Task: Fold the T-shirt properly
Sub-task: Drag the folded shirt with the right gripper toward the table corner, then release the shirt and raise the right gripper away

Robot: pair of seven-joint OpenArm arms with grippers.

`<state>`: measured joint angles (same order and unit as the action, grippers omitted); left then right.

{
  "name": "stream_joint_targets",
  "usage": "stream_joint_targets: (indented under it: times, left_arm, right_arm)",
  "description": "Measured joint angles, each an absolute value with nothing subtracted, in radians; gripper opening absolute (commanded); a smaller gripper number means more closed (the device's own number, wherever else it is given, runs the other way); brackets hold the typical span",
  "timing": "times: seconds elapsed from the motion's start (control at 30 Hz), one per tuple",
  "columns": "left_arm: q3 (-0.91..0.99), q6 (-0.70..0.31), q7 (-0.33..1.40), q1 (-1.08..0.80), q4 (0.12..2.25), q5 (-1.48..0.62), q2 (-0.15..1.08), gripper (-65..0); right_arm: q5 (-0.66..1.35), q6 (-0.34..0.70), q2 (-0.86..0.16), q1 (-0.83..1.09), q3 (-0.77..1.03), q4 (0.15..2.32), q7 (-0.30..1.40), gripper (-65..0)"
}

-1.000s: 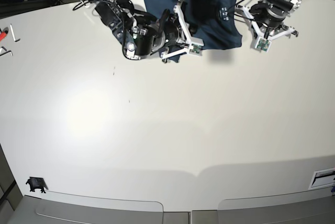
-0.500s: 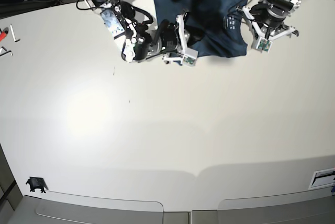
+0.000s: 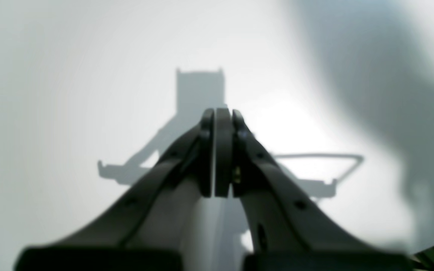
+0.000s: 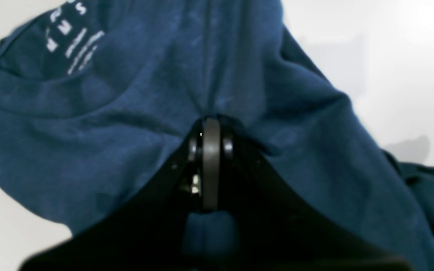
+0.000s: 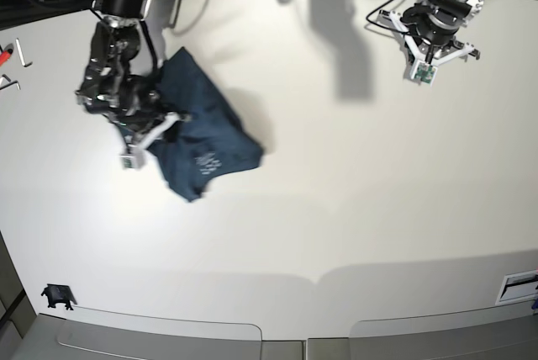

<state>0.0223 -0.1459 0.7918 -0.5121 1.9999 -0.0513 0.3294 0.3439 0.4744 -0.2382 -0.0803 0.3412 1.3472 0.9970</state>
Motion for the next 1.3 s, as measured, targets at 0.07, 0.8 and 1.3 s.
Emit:
stream_joint_targets:
  times: [0.07, 0.8, 1.3]
  left_arm:
    - [0.022, -0.146, 0.791, -0.512, 2.000, -0.051, 0.329, -65.0]
    - [0.022, -0.146, 0.762, -0.512, 2.000, -0.058, 0.330, -65.0]
    - [0.023, -0.146, 0.755, -0.512, 2.000, -0.054, 0.330, -65.0]
  right_arm:
    - [0.341, 0.458, -0.256, -0.068, 0.444, 1.345, 1.004, -65.0]
    - [0.524, 0.422, -0.421, -0.042, 0.736, 1.411, 1.055, -65.0]
    - [0.667, 0.493, -0.551, -0.095, 0.740, 1.700, 1.117, -65.0]
